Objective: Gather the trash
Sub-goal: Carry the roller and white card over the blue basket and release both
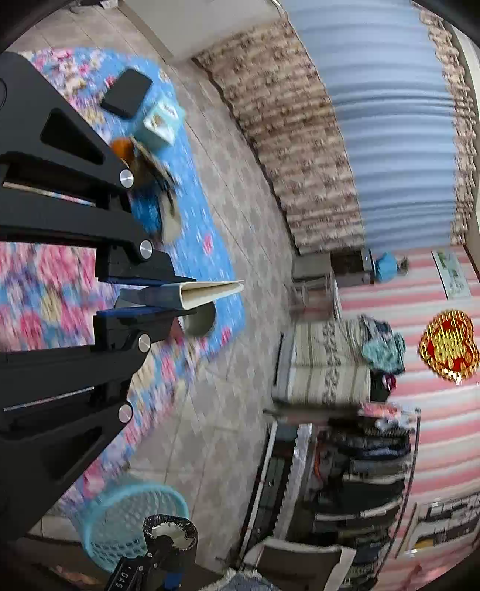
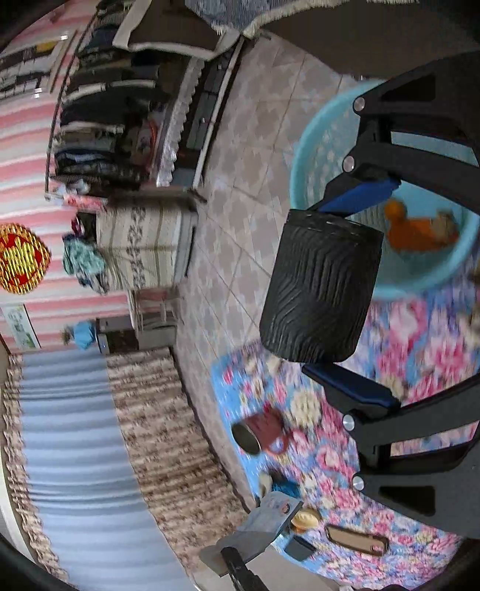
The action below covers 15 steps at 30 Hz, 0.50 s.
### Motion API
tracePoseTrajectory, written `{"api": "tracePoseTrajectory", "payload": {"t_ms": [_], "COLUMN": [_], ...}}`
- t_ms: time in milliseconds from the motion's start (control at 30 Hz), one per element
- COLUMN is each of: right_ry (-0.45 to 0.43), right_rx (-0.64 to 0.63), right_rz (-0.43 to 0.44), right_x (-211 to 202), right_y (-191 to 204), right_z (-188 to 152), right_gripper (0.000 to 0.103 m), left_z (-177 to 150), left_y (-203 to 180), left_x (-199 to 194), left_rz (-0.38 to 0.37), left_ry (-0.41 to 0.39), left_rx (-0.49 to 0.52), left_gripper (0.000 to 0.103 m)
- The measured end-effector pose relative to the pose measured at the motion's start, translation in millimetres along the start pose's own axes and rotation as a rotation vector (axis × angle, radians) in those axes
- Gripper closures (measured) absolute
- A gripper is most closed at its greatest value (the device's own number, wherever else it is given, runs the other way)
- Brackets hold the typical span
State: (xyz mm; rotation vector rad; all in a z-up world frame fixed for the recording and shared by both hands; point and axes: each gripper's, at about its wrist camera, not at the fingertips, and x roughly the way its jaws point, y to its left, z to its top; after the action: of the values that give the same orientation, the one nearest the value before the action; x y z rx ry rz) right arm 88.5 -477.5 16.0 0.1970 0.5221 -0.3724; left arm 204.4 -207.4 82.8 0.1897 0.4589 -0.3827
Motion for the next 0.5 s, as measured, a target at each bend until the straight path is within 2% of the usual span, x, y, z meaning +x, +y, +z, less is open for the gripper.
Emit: {"api": "tracePoseTrajectory", "payload": {"t_ms": [200, 367, 500], "right_ry": [-0.020, -0.016, -0.020], "right_rx": [0.056, 0.118, 0.135], "right_rz": [-0.087, -0.146, -0.187], "right_x": [-16, -20, -22], "right_y": [-60, -108, -129], "right_z": [4, -1, -5], "right_gripper": [0.029, 0.029, 0.029], "left_z": [13, 11, 3], "left_y": [-69, -129, -173], "left_x": [10, 17, 25], "left_rz": [-0.096, -0.170, -0.222], "left_ry": [-0.013, -0.013, 0.006], "left_rx": [0.059, 0.105, 0.120], "left_gripper": [0.095, 0.095, 0.095]}}
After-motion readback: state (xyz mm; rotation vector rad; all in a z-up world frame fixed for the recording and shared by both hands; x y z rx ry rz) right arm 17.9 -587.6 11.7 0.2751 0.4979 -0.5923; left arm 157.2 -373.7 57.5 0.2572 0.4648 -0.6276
